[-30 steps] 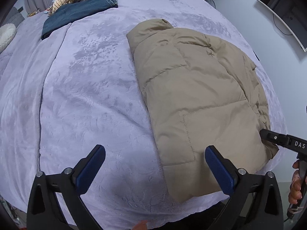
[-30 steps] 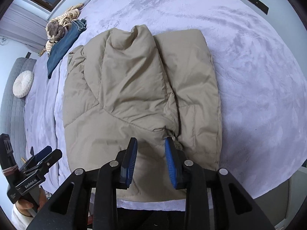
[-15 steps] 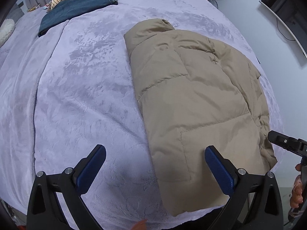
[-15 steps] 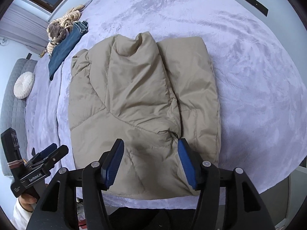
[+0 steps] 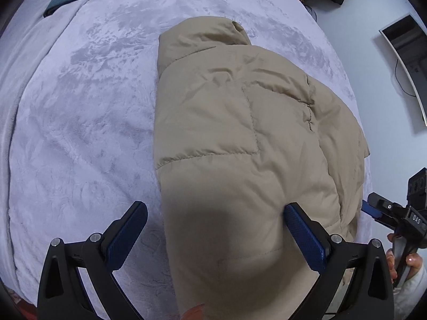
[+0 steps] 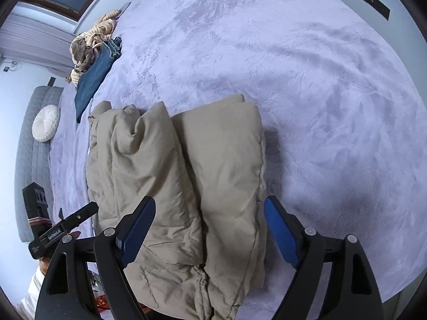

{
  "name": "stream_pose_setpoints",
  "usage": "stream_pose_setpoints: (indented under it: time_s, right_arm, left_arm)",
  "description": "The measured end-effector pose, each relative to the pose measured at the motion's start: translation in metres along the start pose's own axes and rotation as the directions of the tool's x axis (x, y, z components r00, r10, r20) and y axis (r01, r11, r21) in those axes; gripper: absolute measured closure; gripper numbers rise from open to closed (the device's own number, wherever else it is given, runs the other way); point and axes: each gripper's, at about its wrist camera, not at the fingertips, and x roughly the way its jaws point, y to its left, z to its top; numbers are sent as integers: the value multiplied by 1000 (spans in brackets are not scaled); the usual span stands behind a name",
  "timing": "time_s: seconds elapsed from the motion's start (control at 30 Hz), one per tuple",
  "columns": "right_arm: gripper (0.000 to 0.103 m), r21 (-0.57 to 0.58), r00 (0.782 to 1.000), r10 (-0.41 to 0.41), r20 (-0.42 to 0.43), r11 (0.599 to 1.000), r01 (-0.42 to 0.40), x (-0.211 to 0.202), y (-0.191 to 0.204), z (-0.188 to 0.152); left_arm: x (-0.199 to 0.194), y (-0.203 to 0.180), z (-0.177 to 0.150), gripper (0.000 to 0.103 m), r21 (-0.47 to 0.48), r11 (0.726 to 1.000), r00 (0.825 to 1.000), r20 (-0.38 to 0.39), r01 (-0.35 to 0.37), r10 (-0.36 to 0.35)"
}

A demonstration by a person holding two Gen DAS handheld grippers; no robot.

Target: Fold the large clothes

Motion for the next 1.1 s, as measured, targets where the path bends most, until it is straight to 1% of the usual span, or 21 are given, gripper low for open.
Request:
stream_pose_setpoints:
  time_s: [0.07, 0.17, 0.23, 0.37, 0.47, 0.5, 0.53, 0.57, 0.63, 0.67, 0.7, 0.73, 0.83, 0.9, 0.97, 1.0, 1.03, 1.07, 1.1]
  right_arm:
    - [17, 17, 1000, 28, -11, 999, -27, 5, -12, 3]
    - [17, 58, 994, 101, -35, 993, -99, 19, -29, 8]
    - [16, 94, 986, 157, -50, 984, -152, 31, -40, 11]
    - [16, 170, 966, 251, -60, 956, -237, 56, -56, 15]
    - [15, 214, 954, 295, -45, 936, -280, 71, -64, 18]
    - [12, 227, 946, 322, -38, 925, -306, 75, -65, 19]
    - [5, 238, 935, 354, -31, 911, -337, 77, -64, 20]
    - [0, 246, 916, 401, -15, 889, -386, 76, -62, 21]
    - [0, 256, 864, 503, 13, 834, -489, 73, -55, 24]
    - [0, 245, 846, 534, 8, 819, -519, 70, -48, 25]
    - [0, 221, 843, 538, -6, 823, -523, 67, -41, 27]
    - [0, 177, 852, 522, -32, 842, -509, 63, -32, 29]
    - [0, 23, 897, 420, -138, 907, -421, 61, -3, 33]
    - [0, -57, 916, 351, -193, 928, -368, 67, 12, 37]
    - [0, -82, 924, 306, -228, 940, -332, 79, 18, 42]
    - [0, -87, 926, 284, -248, 946, -313, 88, 20, 45]
    - [0, -89, 926, 270, -263, 949, -302, 96, 20, 48]
    - [0, -88, 924, 269, -271, 949, -302, 104, 20, 51]
    - [0, -82, 918, 277, -285, 947, -311, 114, 19, 54]
  left_arm:
    - [4, 0, 1, 0, -9, 1000, 1000, -4, 23, -23]
    - [8, 3, 3, 0, -27, 998, 998, -15, 61, -61]
    - [11, 3, 3, 0, -37, 996, 996, -23, 80, -81]
    - [17, 1, 6, 0, -37, 995, 995, -30, 90, -91]
    - [21, -2, 8, 0, -40, 995, 995, -35, 94, -95]
    - [23, -3, 9, 0, -40, 995, 995, -37, 94, -96]
    - [26, -6, 11, 0, -40, 995, 995, -40, 93, -95]
    - [28, -7, 11, 0, -40, 995, 994, -42, 94, -96]
    - [31, -8, 13, 0, -42, 994, 994, -47, 99, -101]
    - [31, -7, 15, 0, -45, 994, 993, -50, 104, -106]
    - [32, -6, 17, 0, -50, 992, 991, -55, 118, -121]
    - [31, -3, 21, 0, -56, 989, 989, -53, 138, -141]
    - [27, 10, 34, 0, -61, 975, 976, -6, 215, -216]
    - [31, 19, 44, 0, -65, 963, 965, 3, 261, -262]
    - [45, 28, 50, 0, -80, 951, 954, -21, 297, -300]
    - [53, 33, 53, 0, -91, 941, 942, -40, 327, -332]
    - [62, 37, 54, 0, -105, 923, 924, -60, 370, -377]
    - [70, 42, 54, 0, -124, 904, 905, -73, 409, -419]
    - [76, 45, 53, 0, -142, 890, 891, -78, 434, -447]
